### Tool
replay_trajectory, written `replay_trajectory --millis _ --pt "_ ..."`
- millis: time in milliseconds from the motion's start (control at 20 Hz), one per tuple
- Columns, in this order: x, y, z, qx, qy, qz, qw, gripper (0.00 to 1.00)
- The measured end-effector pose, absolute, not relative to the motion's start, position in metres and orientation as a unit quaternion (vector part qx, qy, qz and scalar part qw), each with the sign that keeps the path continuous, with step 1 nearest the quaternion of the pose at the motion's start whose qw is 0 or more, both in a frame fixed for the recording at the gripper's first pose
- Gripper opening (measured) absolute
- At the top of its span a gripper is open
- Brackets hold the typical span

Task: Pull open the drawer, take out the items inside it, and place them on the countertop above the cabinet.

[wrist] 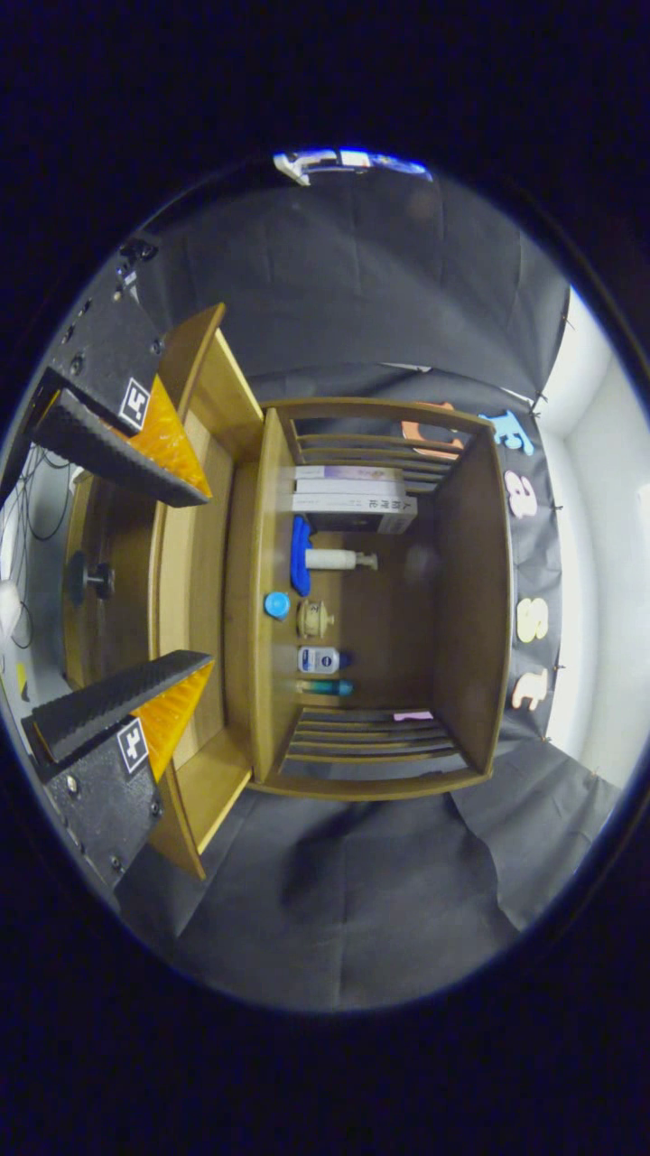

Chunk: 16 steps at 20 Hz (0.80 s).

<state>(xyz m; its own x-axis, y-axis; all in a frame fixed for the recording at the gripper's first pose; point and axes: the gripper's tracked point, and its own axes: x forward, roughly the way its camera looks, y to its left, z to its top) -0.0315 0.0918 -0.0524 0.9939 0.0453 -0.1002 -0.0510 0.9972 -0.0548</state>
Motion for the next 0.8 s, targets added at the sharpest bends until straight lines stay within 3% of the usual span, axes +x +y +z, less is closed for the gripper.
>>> replay_trajectory --millis 800 --pt "-0.041 0.092 -0.116 -0.039 0.091 0.003 0.995 1.00"
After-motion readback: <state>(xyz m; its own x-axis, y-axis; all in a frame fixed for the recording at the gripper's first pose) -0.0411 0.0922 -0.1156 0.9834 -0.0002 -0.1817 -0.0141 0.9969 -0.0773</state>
